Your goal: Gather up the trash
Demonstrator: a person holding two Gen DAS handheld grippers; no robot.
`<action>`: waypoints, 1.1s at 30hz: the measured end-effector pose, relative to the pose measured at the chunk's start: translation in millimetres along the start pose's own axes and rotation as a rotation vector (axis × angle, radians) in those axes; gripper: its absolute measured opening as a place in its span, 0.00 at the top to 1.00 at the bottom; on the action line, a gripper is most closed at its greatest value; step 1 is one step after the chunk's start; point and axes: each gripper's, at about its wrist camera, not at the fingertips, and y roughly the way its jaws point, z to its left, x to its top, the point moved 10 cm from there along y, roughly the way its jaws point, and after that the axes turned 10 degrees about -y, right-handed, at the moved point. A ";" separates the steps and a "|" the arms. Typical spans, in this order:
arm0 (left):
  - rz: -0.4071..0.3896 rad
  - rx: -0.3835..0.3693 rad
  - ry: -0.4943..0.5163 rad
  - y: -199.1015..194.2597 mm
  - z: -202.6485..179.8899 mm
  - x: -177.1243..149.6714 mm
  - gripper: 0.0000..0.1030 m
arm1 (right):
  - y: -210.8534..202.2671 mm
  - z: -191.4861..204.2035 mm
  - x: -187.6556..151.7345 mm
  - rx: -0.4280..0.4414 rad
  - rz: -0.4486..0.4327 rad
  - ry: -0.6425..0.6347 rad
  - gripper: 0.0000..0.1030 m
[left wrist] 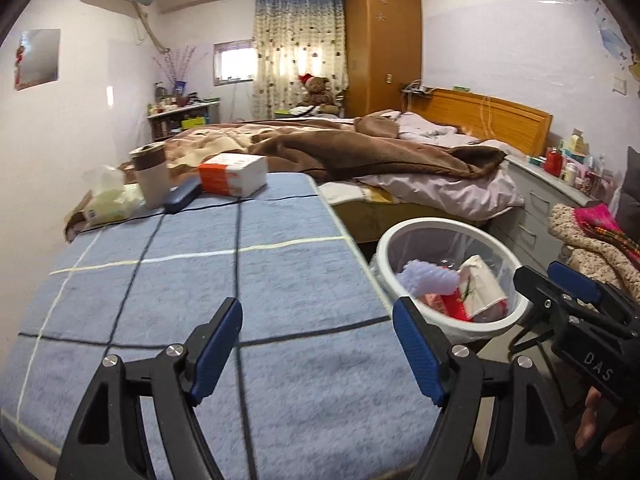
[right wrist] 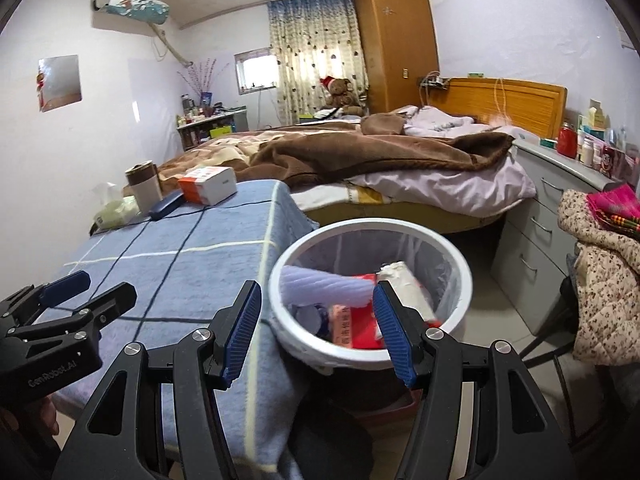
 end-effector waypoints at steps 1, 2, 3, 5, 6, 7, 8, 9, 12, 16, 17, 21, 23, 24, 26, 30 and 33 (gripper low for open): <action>-0.011 0.011 -0.004 -3.8 3.4 -1.3 0.23 | -1.6 2.8 -1.1 -0.001 -0.003 -0.007 0.42; -0.017 0.010 -0.008 -7.2 6.1 -2.8 0.23 | -2.3 5.6 -2.1 -0.004 -0.005 -0.017 0.42; -0.017 0.012 -0.015 -9.7 9.0 -3.9 0.23 | -3.5 8.0 -2.7 -0.005 -0.007 -0.023 0.42; -0.029 0.036 -0.017 -14.1 15.5 -5.3 0.23 | -6.3 12.1 -3.2 0.001 -0.016 -0.021 0.42; -0.034 0.057 -0.017 -15.8 19.4 -5.4 0.23 | -7.3 13.3 -2.6 0.006 -0.021 -0.017 0.42; -0.040 0.076 -0.015 -17.6 23.1 -5.8 0.23 | -8.6 15.4 -3.2 0.008 -0.024 -0.017 0.42; -0.044 0.087 -0.014 -18.8 25.9 -6.3 0.23 | -9.6 18.0 -3.4 0.011 -0.026 -0.021 0.42; -0.045 0.095 -0.018 -20.0 28.9 -7.0 0.23 | -10.4 19.2 -3.5 0.013 -0.029 -0.022 0.42; -0.052 0.099 -0.027 -23.5 34.4 -9.2 0.23 | -12.4 22.7 -5.5 0.019 -0.035 -0.018 0.42; -0.068 0.105 -0.019 -28.5 35.7 -11.0 0.23 | -15.4 25.6 -6.5 -0.003 -0.040 -0.026 0.42; -0.067 0.102 -0.019 -29.0 35.8 -11.6 0.23 | -15.9 25.6 -7.0 -0.009 -0.038 -0.025 0.42; -0.066 0.099 -0.028 -28.9 36.3 -12.7 0.22 | -17.7 27.4 -6.9 -0.011 -0.041 -0.026 0.42; -0.063 0.098 -0.030 -28.9 36.1 -13.4 0.22 | -18.8 27.6 -6.5 -0.012 -0.043 -0.025 0.42; -0.064 0.098 -0.032 -29.2 36.8 -13.2 0.22 | -18.7 28.1 -6.4 -0.017 -0.043 -0.029 0.42; -0.064 0.099 -0.034 -29.2 37.8 -12.8 0.22 | -18.2 29.3 -5.8 -0.020 -0.042 -0.032 0.42; -0.065 0.098 -0.037 -30.7 38.7 -12.9 0.22 | -18.8 31.2 -6.2 -0.015 -0.043 -0.030 0.42; -0.064 0.097 -0.038 -31.0 39.9 -12.7 0.22 | -19.0 31.7 -5.7 -0.011 -0.044 -0.027 0.42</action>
